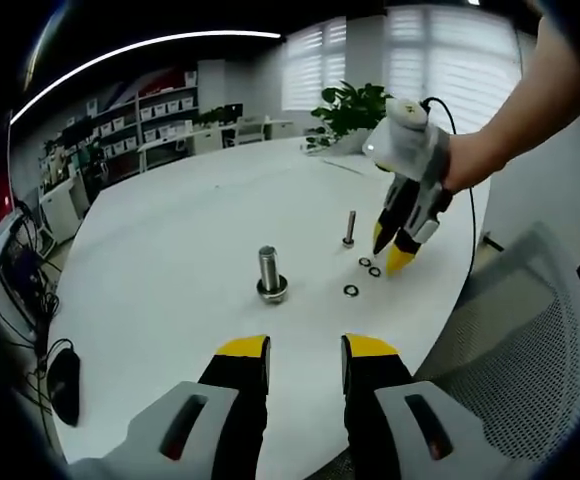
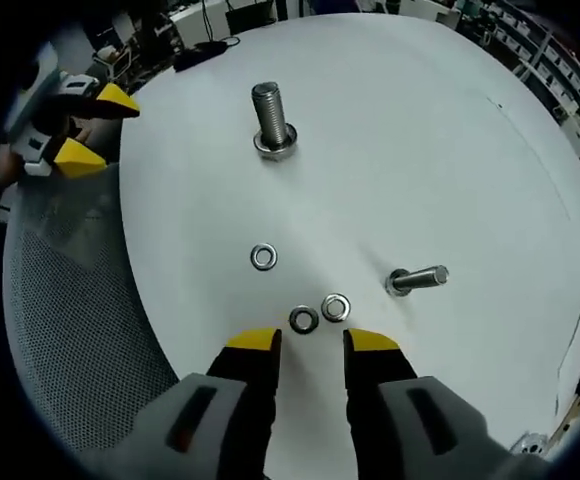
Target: Place the washer onto the threaded stud by aligning its center hole with the stud, sliding it down to the base, and recovering from edge contact or off-axis alignment until the washer reaches the visible bottom stop.
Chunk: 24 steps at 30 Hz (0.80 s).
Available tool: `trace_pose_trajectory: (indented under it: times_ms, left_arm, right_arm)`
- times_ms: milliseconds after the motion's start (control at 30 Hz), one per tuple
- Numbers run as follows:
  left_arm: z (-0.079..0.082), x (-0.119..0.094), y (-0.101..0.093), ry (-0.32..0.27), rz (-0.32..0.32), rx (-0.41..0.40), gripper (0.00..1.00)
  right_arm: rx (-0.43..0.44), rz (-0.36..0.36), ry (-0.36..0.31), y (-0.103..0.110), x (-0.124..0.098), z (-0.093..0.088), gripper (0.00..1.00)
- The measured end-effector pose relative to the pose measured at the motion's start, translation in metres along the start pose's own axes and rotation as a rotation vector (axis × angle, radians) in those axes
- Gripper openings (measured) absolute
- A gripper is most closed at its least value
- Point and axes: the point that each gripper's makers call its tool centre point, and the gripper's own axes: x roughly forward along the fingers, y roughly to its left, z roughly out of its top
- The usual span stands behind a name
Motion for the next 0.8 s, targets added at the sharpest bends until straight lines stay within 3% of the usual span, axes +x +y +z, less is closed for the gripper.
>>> trace_pose_trajectory:
  times_ms: [300, 567, 667, 800]
  left_arm:
    - [-0.002, 0.000, 0.001, 0.007, 0.003, 0.002, 0.27]
    - [-0.002, -0.001, 0.002, 0.005, 0.007, 0.000, 0.27]
    - [-0.002, -0.001, 0.001, 0.005, 0.006, 0.001, 0.27]
    - [-0.002, -0.001, 0.001, 0.005, 0.003, 0.001, 0.27]
  right_arm:
    - [0.006, -0.015, -0.008, 0.002, 0.003, 0.006, 0.27]
    - [-0.020, -0.030, 0.018, 0.006, 0.009, 0.005, 0.20]
    - [0.021, -0.027, 0.010, 0.006, 0.009, 0.008, 0.20]
    - [-0.083, -0.035, 0.033, 0.008, 0.010, 0.007, 0.19]
